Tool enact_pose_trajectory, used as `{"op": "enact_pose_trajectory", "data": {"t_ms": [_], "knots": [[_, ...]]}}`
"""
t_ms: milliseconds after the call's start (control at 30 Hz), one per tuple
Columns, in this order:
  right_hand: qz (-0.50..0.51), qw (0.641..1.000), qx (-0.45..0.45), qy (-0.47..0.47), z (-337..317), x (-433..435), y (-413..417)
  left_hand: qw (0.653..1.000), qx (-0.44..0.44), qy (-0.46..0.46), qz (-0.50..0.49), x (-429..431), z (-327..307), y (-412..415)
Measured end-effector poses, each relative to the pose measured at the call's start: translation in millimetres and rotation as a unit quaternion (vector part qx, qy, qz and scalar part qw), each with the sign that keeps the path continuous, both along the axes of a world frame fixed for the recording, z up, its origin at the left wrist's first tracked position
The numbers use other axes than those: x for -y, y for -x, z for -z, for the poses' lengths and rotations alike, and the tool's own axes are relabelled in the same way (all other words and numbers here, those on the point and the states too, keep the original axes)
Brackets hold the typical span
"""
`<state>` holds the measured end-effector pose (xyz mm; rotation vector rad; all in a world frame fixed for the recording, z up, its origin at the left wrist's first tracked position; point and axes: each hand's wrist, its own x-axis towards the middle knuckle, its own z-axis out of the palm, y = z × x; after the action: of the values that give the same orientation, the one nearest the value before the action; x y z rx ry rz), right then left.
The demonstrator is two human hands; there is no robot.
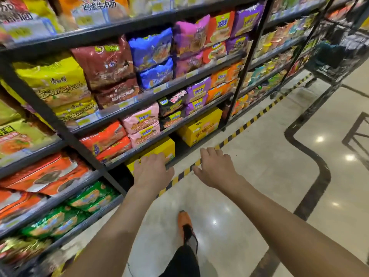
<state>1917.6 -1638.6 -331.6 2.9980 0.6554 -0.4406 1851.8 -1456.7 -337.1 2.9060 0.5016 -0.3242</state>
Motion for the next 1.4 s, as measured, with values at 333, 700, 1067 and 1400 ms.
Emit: {"op": "enact_pose_trajectory", "data": {"t_ms": [333, 700, 1067, 1400], "knots": [[-0.098, 0.994, -0.047, 0.019, 120.1, -101.6, -148.1, 0.994, -0.025, 0.049, -0.095, -72.4, 137.9, -114.3], [-0.161, 0.982, -0.077, 0.063, 282.2, -162.7, -249.5, 0.981, -0.058, 0.073, -0.169, -121.3, 302.0, -181.6], [-0.05, 0.981, -0.174, -0.073, 455.9, -201.7, -313.1, 0.867, 0.068, 0.215, -0.446, -179.7, 474.6, -179.3], [0.203, 0.877, -0.221, -0.375, 599.5, -236.9, -383.0, 0.612, 0.334, 0.299, -0.651, -236.0, 610.2, -213.9]]}}
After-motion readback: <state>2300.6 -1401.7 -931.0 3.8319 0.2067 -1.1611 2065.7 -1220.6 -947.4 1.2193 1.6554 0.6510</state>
